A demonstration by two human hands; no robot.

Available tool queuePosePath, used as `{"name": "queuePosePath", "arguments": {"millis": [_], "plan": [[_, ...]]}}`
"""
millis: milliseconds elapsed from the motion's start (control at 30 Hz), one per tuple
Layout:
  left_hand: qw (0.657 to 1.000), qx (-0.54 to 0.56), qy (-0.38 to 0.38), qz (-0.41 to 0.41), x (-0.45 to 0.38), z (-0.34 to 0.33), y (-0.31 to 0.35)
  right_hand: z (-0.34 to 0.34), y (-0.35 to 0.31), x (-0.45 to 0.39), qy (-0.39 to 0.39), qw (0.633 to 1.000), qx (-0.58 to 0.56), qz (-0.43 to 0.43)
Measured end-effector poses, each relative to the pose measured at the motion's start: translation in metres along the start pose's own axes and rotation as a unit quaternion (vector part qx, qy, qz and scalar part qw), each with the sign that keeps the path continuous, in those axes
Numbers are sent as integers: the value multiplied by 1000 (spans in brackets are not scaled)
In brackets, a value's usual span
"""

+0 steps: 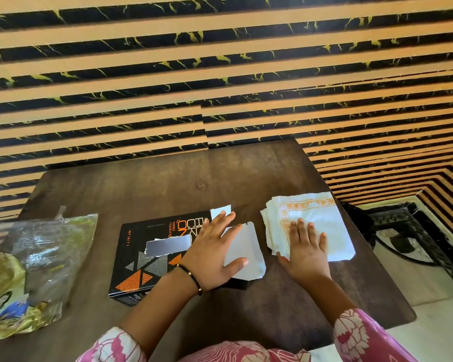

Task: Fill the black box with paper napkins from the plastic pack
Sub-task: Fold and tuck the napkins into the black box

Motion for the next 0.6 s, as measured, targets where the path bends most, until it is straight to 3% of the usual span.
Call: {"name": "queuePosePath", "arguments": {"millis": [100, 233, 333, 367, 400, 467, 500, 600], "plan": [[1000, 20, 8, -6, -3, 1, 5, 6, 4, -2, 12, 1000, -26, 5], [989, 142, 40, 24, -8, 7, 5, 35, 22, 0, 41, 979, -200, -16], [945, 305, 68, 96, -14, 10, 4, 50, 39, 3, 53, 950, -300, -65], [900, 405, 66, 146, -15, 4, 3, 55, 46, 4, 68, 937, -332, -80], [827, 521, 55, 203, -17, -8, 4, 60, 53, 4, 82, 920, -369, -98], [640, 705, 23, 307, -23, -42, 12, 69, 62, 6, 104, 881, -447, -116], [562, 754, 5, 341, -26, -59, 19, 75, 61, 8, 109, 866, -475, -114], [402, 832, -41, 380, -34, -89, 44, 97, 41, 22, 124, 854, -502, -53]]}}
Point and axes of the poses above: each hand's wrist, its own x-axis away from the middle knuckle, its own z-axis out of the back of the hand, y = z × x, the point moved 10 cm from there along -x, towards the middle knuckle, and after that the axes turned 3 degrees about -z, right-handed, at the moved point
